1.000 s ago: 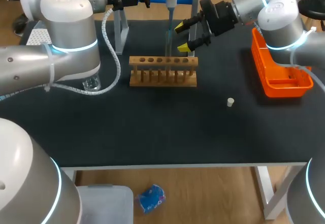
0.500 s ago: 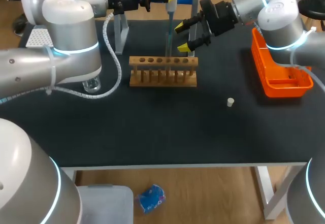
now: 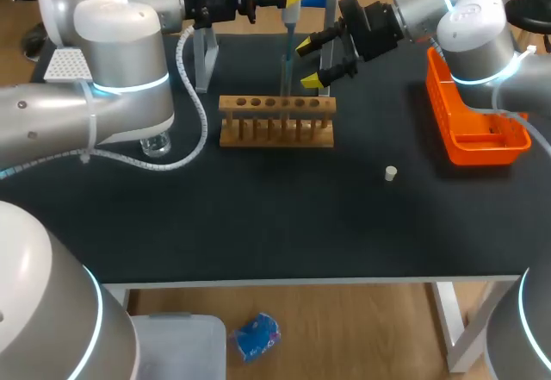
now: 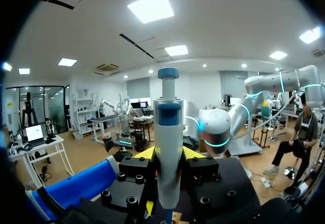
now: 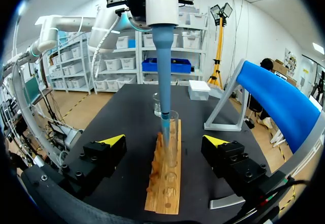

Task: Invert the test tube, pick up the pipette, mount the tip to pipette, aspirate from beaker and dispense into the tube, eject the tip, return the pipette, and cap with the stopper.

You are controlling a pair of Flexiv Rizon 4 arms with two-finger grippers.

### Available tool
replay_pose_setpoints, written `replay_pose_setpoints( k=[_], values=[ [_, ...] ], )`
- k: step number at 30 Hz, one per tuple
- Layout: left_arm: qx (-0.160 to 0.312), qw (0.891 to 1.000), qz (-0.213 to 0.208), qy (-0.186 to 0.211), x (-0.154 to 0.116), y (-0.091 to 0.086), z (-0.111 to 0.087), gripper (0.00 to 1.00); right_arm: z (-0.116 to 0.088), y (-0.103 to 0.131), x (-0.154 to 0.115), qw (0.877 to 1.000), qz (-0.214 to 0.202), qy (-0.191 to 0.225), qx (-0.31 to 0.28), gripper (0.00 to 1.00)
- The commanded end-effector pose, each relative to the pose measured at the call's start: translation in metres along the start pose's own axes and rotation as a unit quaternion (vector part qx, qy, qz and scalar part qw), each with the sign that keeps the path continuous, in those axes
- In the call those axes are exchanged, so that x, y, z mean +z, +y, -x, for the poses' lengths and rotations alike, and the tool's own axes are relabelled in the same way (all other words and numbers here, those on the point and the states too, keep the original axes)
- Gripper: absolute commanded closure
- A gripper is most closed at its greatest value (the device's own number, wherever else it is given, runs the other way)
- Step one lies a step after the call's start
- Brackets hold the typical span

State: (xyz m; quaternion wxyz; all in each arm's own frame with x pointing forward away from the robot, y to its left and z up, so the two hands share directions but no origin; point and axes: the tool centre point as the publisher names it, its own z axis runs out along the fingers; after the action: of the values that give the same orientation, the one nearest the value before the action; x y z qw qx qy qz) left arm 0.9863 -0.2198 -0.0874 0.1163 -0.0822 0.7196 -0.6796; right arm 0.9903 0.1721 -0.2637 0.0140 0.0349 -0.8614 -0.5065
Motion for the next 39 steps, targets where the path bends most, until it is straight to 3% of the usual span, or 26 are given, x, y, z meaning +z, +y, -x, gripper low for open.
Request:
replay_pose_setpoints(
  k=[1, 34, 39],
  values=[
    [0.001, 1.000, -0.006, -0.004, 0.003, 0.002, -0.002, 1.00, 0.000, 0.001, -0.001, 1.000, -0.002, 0.001, 0.000, 0.00],
    [-0.003, 1.000, -0.004, -0.011, 0.002, 0.009, -0.004, 1.00, 0.000, 0.001, -0.001, 1.000, -0.002, 0.001, 0.000, 0.00],
    [-0.003, 1.000, -0.004, -0.011, 0.002, 0.009, -0.004, 1.00, -0.002, 0.006, -0.024, 1.000, -0.007, -0.012, -0.008, 0.00]
  ],
)
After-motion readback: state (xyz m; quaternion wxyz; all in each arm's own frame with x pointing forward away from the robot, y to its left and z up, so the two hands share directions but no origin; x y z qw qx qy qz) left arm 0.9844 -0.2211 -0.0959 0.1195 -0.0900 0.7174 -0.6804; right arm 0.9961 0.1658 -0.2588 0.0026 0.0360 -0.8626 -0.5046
